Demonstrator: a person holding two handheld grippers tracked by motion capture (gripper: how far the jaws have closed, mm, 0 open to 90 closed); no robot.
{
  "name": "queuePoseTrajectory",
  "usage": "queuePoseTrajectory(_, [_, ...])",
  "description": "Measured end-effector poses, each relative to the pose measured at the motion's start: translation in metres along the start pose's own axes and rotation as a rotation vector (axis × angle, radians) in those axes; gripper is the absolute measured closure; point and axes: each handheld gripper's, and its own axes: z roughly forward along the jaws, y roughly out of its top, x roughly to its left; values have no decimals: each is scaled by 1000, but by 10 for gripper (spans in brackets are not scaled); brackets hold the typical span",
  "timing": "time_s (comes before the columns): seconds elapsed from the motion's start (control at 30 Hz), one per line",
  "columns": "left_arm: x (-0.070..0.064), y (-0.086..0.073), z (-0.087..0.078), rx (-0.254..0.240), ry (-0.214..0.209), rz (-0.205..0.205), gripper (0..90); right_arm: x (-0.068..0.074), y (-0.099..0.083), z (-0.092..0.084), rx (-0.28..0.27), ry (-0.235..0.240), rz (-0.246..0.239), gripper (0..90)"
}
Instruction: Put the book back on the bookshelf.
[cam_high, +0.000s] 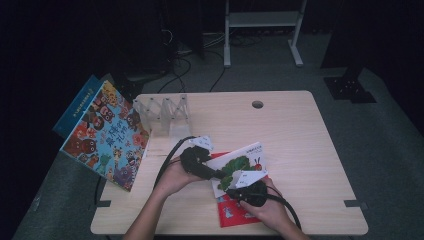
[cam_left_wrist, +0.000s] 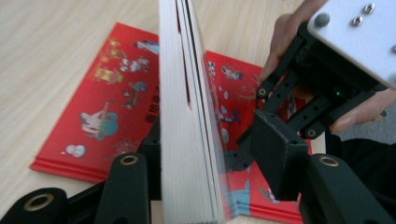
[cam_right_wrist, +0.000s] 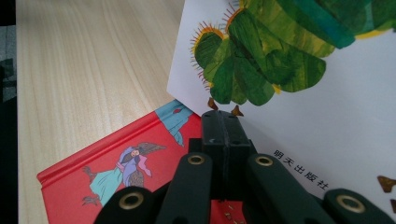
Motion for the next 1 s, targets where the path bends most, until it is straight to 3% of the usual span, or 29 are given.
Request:
queuePoseTrajectory(0.23, [-7,3,5,10,3,15,563,1,0,1,-4,-10,-8,896])
queuePoseTrajectory(0.67, [-15,4,14,37,26,32,562,1,0,2,-17,-37,-17,895])
queuePoseTrajectory(0.73, [-15,3,18,62,30,39,565,1,0,2,-18,-39,-18,895])
queuePoseTrajectory(0.9, [-13,1,23,72,45,47,710,1,-1,2,-22,-36,-15,893])
queuePoseTrajectory(1.0, [-11,-1,23,59,45,38,736,1,-1,2,-25,-28,-15,859])
